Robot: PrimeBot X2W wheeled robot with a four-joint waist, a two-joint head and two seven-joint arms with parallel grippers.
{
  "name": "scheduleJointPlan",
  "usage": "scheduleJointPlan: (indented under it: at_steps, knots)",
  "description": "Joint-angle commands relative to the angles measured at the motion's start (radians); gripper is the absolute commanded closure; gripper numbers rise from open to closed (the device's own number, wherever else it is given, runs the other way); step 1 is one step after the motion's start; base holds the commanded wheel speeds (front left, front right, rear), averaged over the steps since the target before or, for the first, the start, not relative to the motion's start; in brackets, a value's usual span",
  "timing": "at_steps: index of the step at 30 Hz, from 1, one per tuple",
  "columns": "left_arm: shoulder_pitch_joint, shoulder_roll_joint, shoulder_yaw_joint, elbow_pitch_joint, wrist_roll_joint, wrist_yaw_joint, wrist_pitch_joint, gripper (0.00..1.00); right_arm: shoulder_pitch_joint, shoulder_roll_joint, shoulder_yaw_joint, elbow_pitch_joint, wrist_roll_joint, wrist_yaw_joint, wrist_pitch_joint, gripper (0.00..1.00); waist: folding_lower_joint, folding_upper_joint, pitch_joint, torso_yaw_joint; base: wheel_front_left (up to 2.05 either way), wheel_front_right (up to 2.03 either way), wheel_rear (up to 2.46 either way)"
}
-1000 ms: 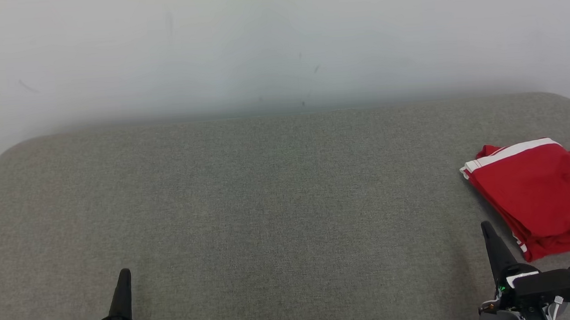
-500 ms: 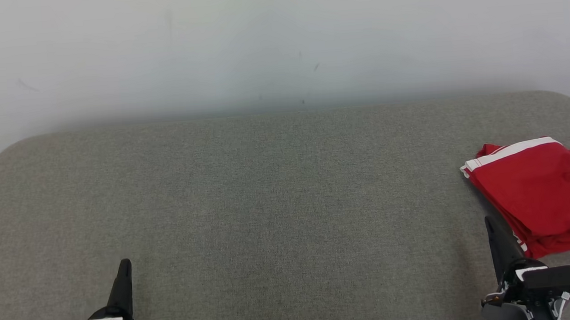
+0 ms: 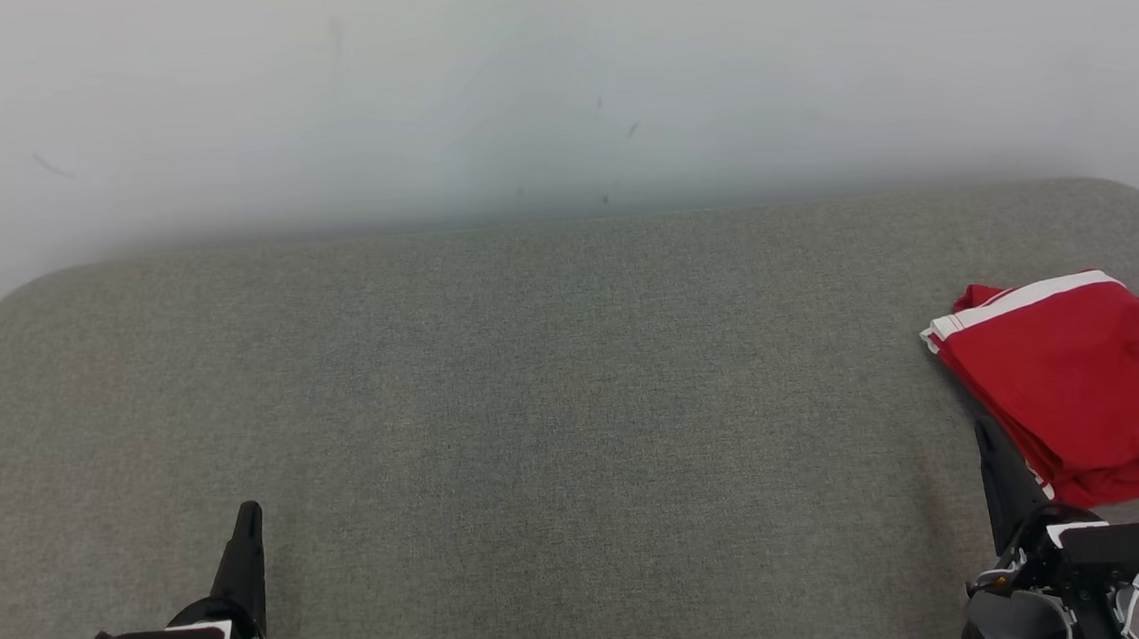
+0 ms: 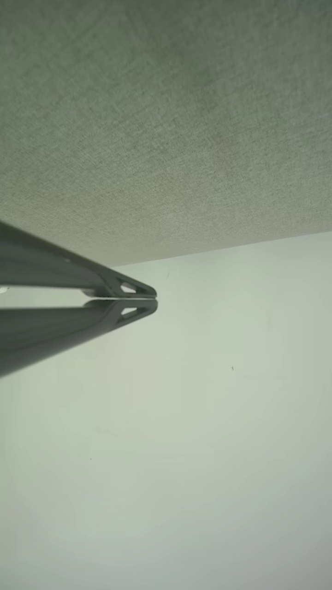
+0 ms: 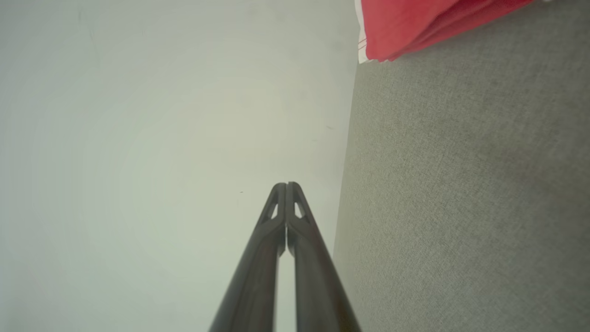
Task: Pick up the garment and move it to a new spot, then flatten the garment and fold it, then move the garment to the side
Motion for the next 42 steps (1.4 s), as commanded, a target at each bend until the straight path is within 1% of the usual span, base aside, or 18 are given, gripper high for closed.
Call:
scheduleJointPlan:
  at_steps: [1,42]
  knots:
    - [-0.012,-0.002,0.001,0.004,-0.015,-0.003,0.007,1.0,-0.001,0.0,-0.004,0.003,0.022,-0.002,0.002,1.0,0.0001,0.0,0.0,0.0,0.0,0.0,0.0]
    - [-0.011,-0.002,0.001,0.003,-0.016,-0.003,0.006,1.0,-0.001,0.0,-0.002,0.003,0.02,-0.002,0.002,1.0,0.0001,0.0,0.001,0.0,0.0,0.0,0.0]
